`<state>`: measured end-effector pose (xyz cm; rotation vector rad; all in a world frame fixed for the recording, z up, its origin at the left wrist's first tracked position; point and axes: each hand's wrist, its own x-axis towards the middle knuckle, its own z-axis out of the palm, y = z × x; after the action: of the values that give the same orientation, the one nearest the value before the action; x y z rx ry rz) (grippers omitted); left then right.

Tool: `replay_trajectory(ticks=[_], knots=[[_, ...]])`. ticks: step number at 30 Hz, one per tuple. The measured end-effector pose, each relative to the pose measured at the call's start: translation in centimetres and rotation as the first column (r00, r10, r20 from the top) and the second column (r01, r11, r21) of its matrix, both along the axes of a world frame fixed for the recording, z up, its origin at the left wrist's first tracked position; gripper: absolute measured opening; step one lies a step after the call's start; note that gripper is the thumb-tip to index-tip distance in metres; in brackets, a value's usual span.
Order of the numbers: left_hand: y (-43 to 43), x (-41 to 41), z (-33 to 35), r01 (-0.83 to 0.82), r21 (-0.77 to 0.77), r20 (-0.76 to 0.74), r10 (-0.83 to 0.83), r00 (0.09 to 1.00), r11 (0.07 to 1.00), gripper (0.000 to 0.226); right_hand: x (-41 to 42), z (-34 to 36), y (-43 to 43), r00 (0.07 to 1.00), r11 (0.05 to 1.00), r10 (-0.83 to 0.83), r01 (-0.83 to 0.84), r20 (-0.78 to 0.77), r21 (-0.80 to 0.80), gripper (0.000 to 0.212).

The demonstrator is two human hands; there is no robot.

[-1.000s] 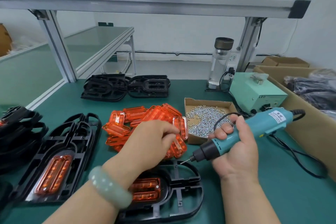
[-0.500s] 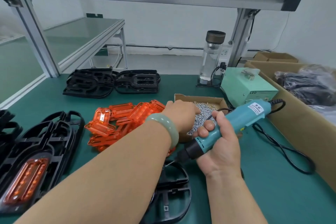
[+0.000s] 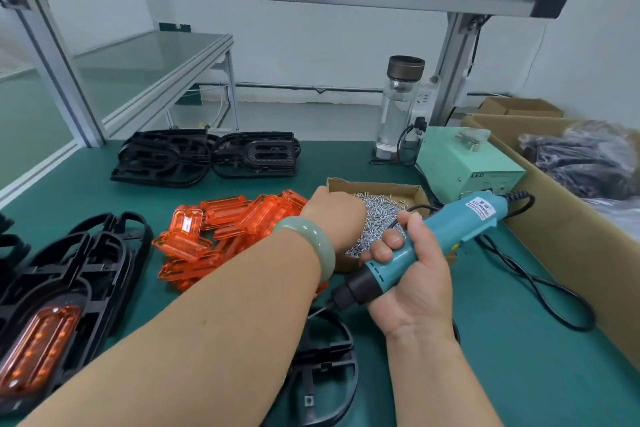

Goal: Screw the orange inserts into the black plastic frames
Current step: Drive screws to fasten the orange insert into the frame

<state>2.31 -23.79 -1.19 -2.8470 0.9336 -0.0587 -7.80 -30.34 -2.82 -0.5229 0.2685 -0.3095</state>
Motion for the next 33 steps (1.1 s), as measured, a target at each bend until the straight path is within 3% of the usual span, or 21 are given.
replay_trajectory(ticks=[12, 17, 21, 23, 24, 26, 28, 29, 31, 33], knots=[[0.4, -0.4, 0.2, 0.028, 0.024, 0.013, -0.028, 1.0, 0.999, 0.023, 0.1, -0.1, -0.3, 1.0, 0.999, -0.007, 0.006, 0.012, 0.041, 0.009], [0.6, -0.6, 0.9, -0.027, -0.205, -0.034, 0.021, 0.999, 0.978, 0.021, 0.0, -0.2, -0.4, 1.0, 0.999, -0.009, 0.009, 0.007, 0.036, 0.007], [1.6, -1.2, 1.8, -0.1, -0.471, -0.15, 0.032, 0.988, 0.876, 0.015, 0.0, -0.1, -0.3, 1.0, 1.0, -0.005, 0.004, 0.013, 0.026, 0.007], [2.1, -1.7, 2.2, -0.153, -0.616, -0.181, 0.05, 0.982, 0.773, 0.016, 0.0, -0.1, -0.4, 1.0, 0.999, -0.004, 0.003, 0.018, 0.033, 0.011], [2.4, -2.0, 2.2, -0.213, -0.704, -0.239, 0.057, 0.969, 0.678, 0.015, 0.0, -0.1, -0.4, 1.0, 0.999, -0.002, 0.001, 0.022, 0.037, 0.011], [3.1, -3.0, 2.3, -0.443, -0.83, -0.482, -0.036, 0.876, 0.338, 0.011, -0.1, -0.1, -0.4, 1.0, 0.999, -0.001, -0.001, 0.026, 0.041, 0.007], [3.9, -4.1, 2.4, -0.67, -0.742, -0.646, -0.277, 0.712, 0.007, 0.01, -0.1, -0.2, -0.5, 1.0, 0.999, -0.005, 0.004, 0.025, 0.042, 0.009], [4.4, -4.8, 2.3, -0.74, -0.665, -0.667, -0.366, 0.65, -0.101, 0.009, -0.1, -0.2, -0.6, 1.0, 0.999, -0.009, 0.008, 0.027, 0.042, 0.01], [5.8, -6.1, 2.3, -0.813, -0.529, -0.669, -0.47, 0.576, -0.243, 0.006, -0.2, -0.1, -0.6, 0.999, 0.999, -0.018, 0.015, 0.045, 0.052, 0.011], [7.5, -7.7, 2.2, -0.839, -0.452, -0.663, -0.515, 0.544, -0.304, 0.007, -0.5, 0.0, -0.4, 0.997, 0.997, -0.02, 0.015, 0.075, 0.077, 0.01]])
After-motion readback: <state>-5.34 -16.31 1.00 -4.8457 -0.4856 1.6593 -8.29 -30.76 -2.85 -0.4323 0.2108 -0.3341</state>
